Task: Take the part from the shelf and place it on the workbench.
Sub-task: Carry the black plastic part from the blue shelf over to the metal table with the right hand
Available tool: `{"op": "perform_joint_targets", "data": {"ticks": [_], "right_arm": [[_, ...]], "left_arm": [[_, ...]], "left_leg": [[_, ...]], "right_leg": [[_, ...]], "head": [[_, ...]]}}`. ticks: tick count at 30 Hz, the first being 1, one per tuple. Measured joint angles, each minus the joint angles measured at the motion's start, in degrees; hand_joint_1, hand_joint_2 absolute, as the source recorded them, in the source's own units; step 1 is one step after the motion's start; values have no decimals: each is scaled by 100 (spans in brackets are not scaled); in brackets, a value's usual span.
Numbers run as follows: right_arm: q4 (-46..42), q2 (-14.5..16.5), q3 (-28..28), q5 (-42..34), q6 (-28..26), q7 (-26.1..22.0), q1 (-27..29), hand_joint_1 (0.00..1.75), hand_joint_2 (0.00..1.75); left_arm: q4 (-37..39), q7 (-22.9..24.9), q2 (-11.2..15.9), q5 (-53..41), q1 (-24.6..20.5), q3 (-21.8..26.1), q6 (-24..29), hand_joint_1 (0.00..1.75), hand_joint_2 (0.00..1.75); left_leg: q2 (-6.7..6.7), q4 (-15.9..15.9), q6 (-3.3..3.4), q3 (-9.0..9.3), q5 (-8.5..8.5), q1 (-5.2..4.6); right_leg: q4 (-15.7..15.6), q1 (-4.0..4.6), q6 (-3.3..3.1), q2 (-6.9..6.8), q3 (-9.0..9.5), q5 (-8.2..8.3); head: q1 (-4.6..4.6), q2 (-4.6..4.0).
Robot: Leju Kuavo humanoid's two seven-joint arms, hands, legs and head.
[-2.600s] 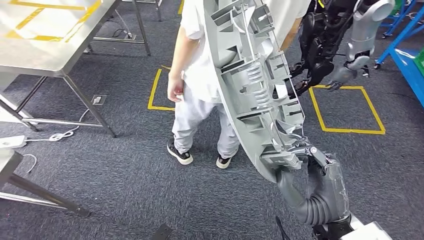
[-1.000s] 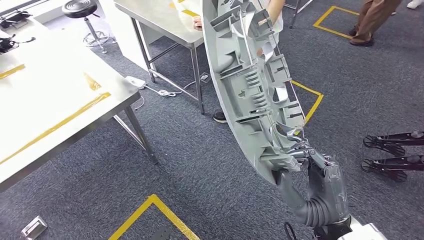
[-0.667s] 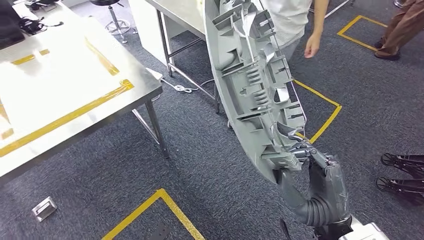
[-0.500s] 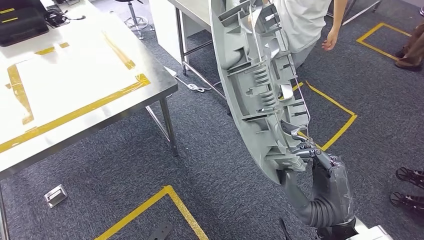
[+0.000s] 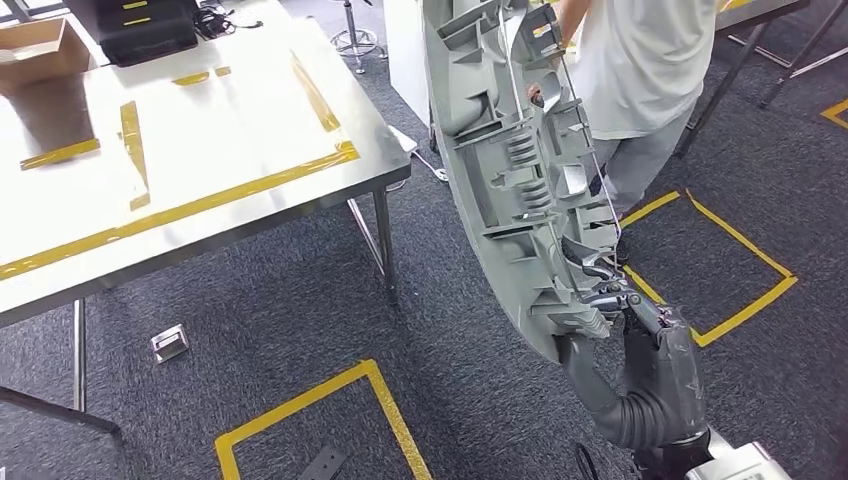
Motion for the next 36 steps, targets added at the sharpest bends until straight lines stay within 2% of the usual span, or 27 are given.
{"op": "perform_joint_targets", "data": {"ticks": [1, 2, 4, 5, 6, 7, 8, 10, 12, 13, 14, 15, 16, 17, 19, 21, 23, 24, 25, 27, 29, 30, 31, 32, 34, 35, 36], "right_arm": [[0, 0, 0, -1, 4, 1, 0, 175, 175], [0, 0, 0, -3, 8, 3, 0, 175, 175], [0, -1, -3, -4, 11, 5, -1, 175, 175], [0, -1, -4, -5, 13, 5, -4, 175, 175], [0, -1, -5, -5, 15, 4, -8, 175, 175], [0, 0, -6, -5, 19, 3, -15, 175, 175], [0, -1, -7, -6, 22, 3, -22, 175, 175], [0, -2, -13, -10, 27, 5, -33, 175, 175], [1, -3, -16, -16, 28, 8, -33, 175, 175], [2, -4, -15, -18, 28, 8, -32, 175, 175], [2, -4, -14, -19, 28, 8, -30, 175, 175], [2, -4, -13, -21, 28, 8, -31, 175, 175], [2, -4, -13, -22, 28, 8, -31, 175, 175], [2, -5, -14, -22, 28, 8, -32, 175, 175], [2, -7, -14, -28, 30, 8, -36, 175, 175], [3, -7, -12, -39, 34, 6, -48, 175, 175], [4, -7, -16, -51, 40, 3, -68, 175, 175], [4, -5, -19, -58, 42, 2, -73, 175, 175], [4, -4, -20, -65, 44, 2, -75, 175, 175], [5, 0, -17, -74, 46, 0, -72, 175, 175], [7, 1, -14, -84, 49, -3, -72, 175, 175], [8, 2, -12, -92, 54, -4, -73, 175, 175], [8, 2, -11, -101, 60, -5, -73, 175, 175], [9, 2, -10, -109, 67, -5, -73, 175, 175], [9, 2, -10, -116, 75, -5, -74, 175, 175], [9, 2, -11, -118, 76, -7, -74, 175, 175], [9, 2, -11, -118, 77, -8, -77, 175, 175]], "left_arm": [[0, 2, 2, -1, 4, 0, 0, 0, 175], [0, 3, 4, -3, 5, 0, 0, 0, 175], [0, 6, 7, -11, -10, 0, 1, 0, 175], [0, 9, 7, -16, -14, 0, 1, 0, 175], [0, 14, 7, -21, -14, 0, 1, 0, 175], [0, 20, 7, -26, -8, 0, 2, 0, 175], [-1, 26, 8, -32, 0, 0, 4, 0, 175], [-2, 34, 10, -44, -4, 1, 7, 0, 175], [-5, 36, 9, -54, -23, 1, 7, 0, 175], [-8, 36, 8, -57, -27, 1, 5, 0, 175], [-10, 36, 6, -60, -27, 0, 5, 0, 175], [-11, 39, 6, -64, -24, 0, 5, 0, 175], [-11, 43, 7, -69, -23, 0, 4, 0, 175], [-11, 47, 6, -73, -23, 0, 3, 0, 175], [-13, 54, 1, -81, -28, 0, -1, 0, 175], [-16, 64, -3, -91, -28, 0, -7, 0, 175], [-19, 90, -2, -109, -15, -1, -10, 0, 175], [-19, 106, 0, -122, -7, -2, -11, 0, 175], [-20, 120, 1, -135, -6, -3, -9, 0, 175], [-21, 135, 2, -156, -24, -3, -9, 0, 175], [-22, 146, 3, -167, -37, -3, -10, 0, 175], [-22, 156, 4, -173, -33, -4, -10, 0, 175], [-22, 169, 7, -180, -26, -4, -10, 0, 175], [-22, 180, 12, -187, -22, -4, -10, 0, 175], [-23, 190, 23, -195, -29, -4, -9, 0, 175], [-24, 191, 27, -196, -38, -4, -9, 0, 175], [-25, 192, 28, -196, -41, -3, -9, 0, 175]], "left_leg": [[31, -213, -5, 114, 150, 5], [108, -591, -2, 308, 336, 7], [325, -1247, 49, 650, 546, -39], [389, -1402, 90, 724, 566, -63], [391, -1424, 135, 728, 548, -88], [329, -1432, 181, 711, 562, -89], [268, -1442, 215, 707, 575, -80], [148, -1468, 284, 706, 600, -48], [32, -1474, 328, 704, 611, -33], [-35, -1474, 339, 703, 613, -37], [-105, -1473, 343, 704, 614, -44], [-185, -1472, 345, 706, 615, -51], [-269, -1471, 345, 710, 617, -56], [-353, -1470, 343, 714, 618, -59], [-508, -1461, 319, 698, 628, -49], [-642, -1460, 251, 644, 654, -13], [-755, -1469, 168, 606, 675, 17], [-686, -1440, 136, 586, 648, 8], [-545, -1336, 108, 539, 571, -6], [-167, -783, 59, 294, 263, -23], [-28, -109, 10, -4, 0, 2], [-9, 19, -11, -59, -1, 13], [12, -67, -25, -9, 100, 22], [62, -375, -30, 154, 289, 27], [287, -1087, -4, 525, 564, -5], [389, -1310, 41, 641, 613, -31], [443, -1386, 89, 672, 594, -58]], "right_leg": [[20, -3, 14, -72, 4, -21], [43, -4, 35, -141, 11, -49], [87, 24, 91, -267, 21, -101], [101, 41, 119, -322, 24, -116], [103, 54, 145, -373, 26, -121], [99, 51, 171, -428, 34, -123], [101, 40, 204, -424, 41, -144], [309, 9, 259, -192, -39, -315], [950, -8, 280, 118, -347, -641], [1334, -7, 282, 175, -547, -778], [1617, -6, 280, 197, -708, -842], [1701, -4, 268, 204, -781, -787], [1554, -3, 246, 220, -744, -623], [1212, -2, 216, 270, -609, -391], [451, -13, 148, 549, -288, -45], [133, -7, 120, 735, -159, 16], [81, 3, 102, 626, -138, 26], [44, -5, 79, 544, -108, 34], [4, -15, 53, 455, -72, 43], [-37, -19, 13, 264, -11, 36], [-29, -14, 4, 76, 8, 9], [-19, -14, 11, -11, 14, -7], [-5, -18, 24, -93, 20, -28], [17, -22, 43, -172, 32, -55], [67, -9, 96, -311, 56, -119], [84, 11, 127, -373, 64, -143], [93, 31, 154, -431, 70, -158]], "head": [[-4, 0], [-13, 0], [-32, 0], [-32, 0], [-28, 0], [-22, 0], [-16, 0], [8, 0], [57, 0], [75, 0], [84, 0], [88, 0], [91, 0], [94, 0], [93, 0], [97, 0], [105, 0], [96, 0], [74, 0], [25, 0], [4, 0], [1, 0], [-4, 0], [-11, 0], [-34, 0], [-45, 0], [-44, 0]]}}
